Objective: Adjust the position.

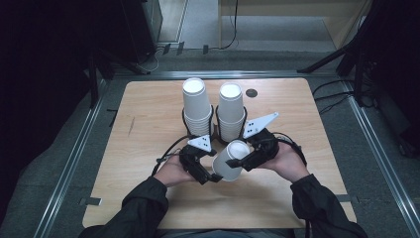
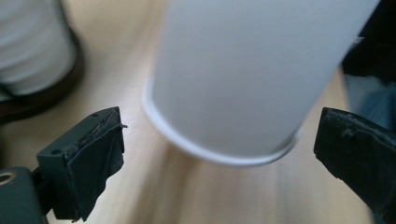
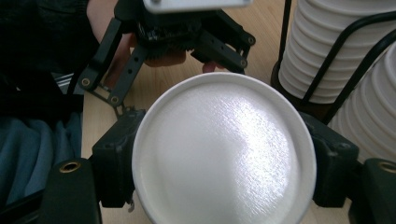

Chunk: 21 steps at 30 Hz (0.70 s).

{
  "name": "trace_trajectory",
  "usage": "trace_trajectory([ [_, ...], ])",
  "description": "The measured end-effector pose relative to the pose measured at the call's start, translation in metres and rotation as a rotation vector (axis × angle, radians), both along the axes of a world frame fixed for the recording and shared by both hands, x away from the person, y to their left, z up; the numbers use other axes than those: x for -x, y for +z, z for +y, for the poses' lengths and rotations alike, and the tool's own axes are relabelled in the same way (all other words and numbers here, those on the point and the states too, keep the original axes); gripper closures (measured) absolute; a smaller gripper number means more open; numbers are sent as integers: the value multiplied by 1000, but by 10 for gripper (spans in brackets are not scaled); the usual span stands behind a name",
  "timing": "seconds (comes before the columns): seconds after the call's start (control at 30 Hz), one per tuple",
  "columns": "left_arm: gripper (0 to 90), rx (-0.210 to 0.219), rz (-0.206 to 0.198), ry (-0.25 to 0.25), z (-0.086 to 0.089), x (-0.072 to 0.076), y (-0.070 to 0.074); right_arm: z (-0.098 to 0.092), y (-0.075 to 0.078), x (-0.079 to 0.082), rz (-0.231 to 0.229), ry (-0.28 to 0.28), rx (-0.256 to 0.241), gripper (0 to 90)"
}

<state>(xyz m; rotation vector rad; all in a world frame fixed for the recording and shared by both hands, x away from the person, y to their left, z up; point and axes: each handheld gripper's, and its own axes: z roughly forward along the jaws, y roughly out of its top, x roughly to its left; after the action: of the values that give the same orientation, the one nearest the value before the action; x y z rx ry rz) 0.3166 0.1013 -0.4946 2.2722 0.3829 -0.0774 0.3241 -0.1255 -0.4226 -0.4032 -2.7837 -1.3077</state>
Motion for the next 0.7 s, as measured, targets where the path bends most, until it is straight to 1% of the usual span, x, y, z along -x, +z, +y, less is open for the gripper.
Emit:
trace_trajectory([
  [0.03,9,-5,-1,-10,-3,1,-1,1,0,0,1,8,-3,255],
  [0.07,9,-5,-1,-10,-3,1,-1,1,0,0,1,8,-3,255],
  [0.1,0,-10,-22,-17,-6,2,0,3,2,2,1,19,-18,256],
  [0.2,0,-1,-26,-21,-9,3,0,4,3,4,-1,23,-27,256],
  [0.23,0,4,-35,-31,-10,3,0,5,5,5,-8,24,-42,256],
  [0.27,0,10,-41,-27,-11,4,0,5,5,5,-4,26,-53,256],
  [0.3,0,17,-39,-27,-12,5,1,5,7,5,-5,24,-64,257],
  [0.33,0,17,-39,-27,-12,5,1,5,7,5,-5,24,-64,257],
  [0.37,0,27,-45,-23,-13,6,1,5,7,5,-1,25,-70,257],
  [0.4,0,29,-43,-25,-13,6,2,6,8,6,0,31,-91,256],
  [0.43,0,54,-38,-33,-13,6,3,6,8,6,-1,33,-99,256],
  [0.47,10,54,-38,-33,-13,6,3,6,8,7,-2,35,-103,255],
  [0.5,84,74,-45,-52,-9,7,5,6,8,7,2,37,-113,255],
  [0.53,88,74,-45,-52,-9,7,5,5,8,7,-4,42,-122,255],
  [0.57,88,75,-61,-41,-8,7,7,5,8,7,-4,42,-122,255],
  [0.6,114,76,-66,-44,-7,7,8,4,9,7,-9,39,-124,256],
  [0.63,133,76,-20,-65,-7,4,10,2,10,7,5,32,-125,255],
  [0.67,137,76,-20,-65,-7,4,10,2,10,7,5,32,-125,255],
  [0.7,147,51,-43,-68,-7,6,11,2,10,6,18,33,-119,253],
])
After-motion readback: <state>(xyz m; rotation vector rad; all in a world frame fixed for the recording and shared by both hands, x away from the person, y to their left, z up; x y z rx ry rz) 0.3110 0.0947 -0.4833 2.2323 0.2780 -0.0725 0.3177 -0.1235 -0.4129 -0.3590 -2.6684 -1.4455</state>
